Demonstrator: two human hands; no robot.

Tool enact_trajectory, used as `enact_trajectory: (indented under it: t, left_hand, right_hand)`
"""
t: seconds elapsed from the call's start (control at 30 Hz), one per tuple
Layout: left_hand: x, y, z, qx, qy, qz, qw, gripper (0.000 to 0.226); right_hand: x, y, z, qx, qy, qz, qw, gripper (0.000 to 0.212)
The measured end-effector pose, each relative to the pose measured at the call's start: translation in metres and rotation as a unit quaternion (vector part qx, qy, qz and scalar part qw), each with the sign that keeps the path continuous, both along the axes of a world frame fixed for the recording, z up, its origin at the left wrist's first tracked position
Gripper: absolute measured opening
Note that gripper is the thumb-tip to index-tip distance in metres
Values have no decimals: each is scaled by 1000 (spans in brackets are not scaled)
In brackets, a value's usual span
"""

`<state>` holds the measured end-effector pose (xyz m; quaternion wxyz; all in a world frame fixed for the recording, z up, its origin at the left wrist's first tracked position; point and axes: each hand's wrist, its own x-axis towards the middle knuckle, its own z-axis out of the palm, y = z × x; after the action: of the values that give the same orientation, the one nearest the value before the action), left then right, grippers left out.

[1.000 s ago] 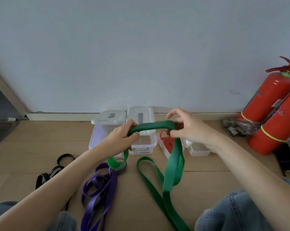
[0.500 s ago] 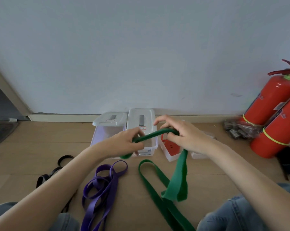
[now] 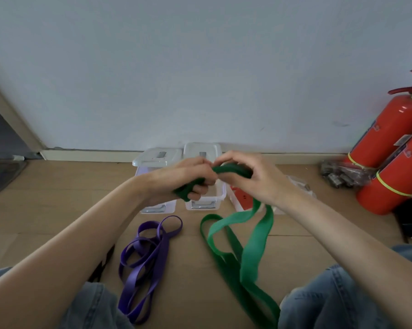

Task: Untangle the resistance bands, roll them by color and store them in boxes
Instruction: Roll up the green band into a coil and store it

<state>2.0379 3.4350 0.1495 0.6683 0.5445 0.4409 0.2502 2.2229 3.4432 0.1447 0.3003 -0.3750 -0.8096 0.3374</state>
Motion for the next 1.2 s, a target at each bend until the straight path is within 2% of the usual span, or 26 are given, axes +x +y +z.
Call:
enact_trajectory:
  t: [0.1, 0.2, 0.27, 0.37, 0.43, 0.53, 0.6, 0.67, 0.87, 0.93, 1.1, 1.2]
  left_hand:
    - [2, 1, -4, -43, -59, 33, 997, 44]
    - [3, -1, -8, -8, -69, 95, 993, 37]
    - [2, -3, -9, 41, -28, 97, 994, 26]
    - [-1, -3, -5, 162, 105, 93, 977, 28]
    - [-2, -5, 1, 166, 107, 89, 976, 27]
    - [-1, -8, 2, 113, 87, 75, 987, 30]
    - [1, -8, -2, 99, 80, 87, 988, 47]
    - [3, -8, -3, 82, 64, 86, 991, 51]
    - [-1, -3, -4, -20, -47, 77, 996, 29]
    - [-4, -1, -4, -38, -57, 93, 993, 25]
    - [-15, 6, -1, -48, -87, 124, 987, 32]
    - [-19, 8, -2, -59, -108, 140, 982, 29]
  right_hand:
    - [3, 1, 2, 52, -6, -42, 998, 13]
    - [8, 1, 4, 115, -40, -73, 990, 18]
    - [9, 2, 5, 147, -56, -93, 983, 19]
    - [9, 2, 3, 191, -98, -119, 969, 20]
    - [8, 1, 1, 221, -126, -127, 959, 22]
    - [6, -1, 2, 241, -144, -138, 950, 22]
    - [3, -3, 2, 232, -129, -137, 954, 22]
    - [0, -5, 1, 222, -115, -129, 960, 21]
    - [0, -7, 2, 236, -143, -105, 955, 22]
    - [1, -6, 4, 208, -141, -70, 965, 22]
    - [-1, -2, 5, 118, -87, -33, 989, 16]
    - [-7, -4, 0, 52, -89, -46, 994, 38]
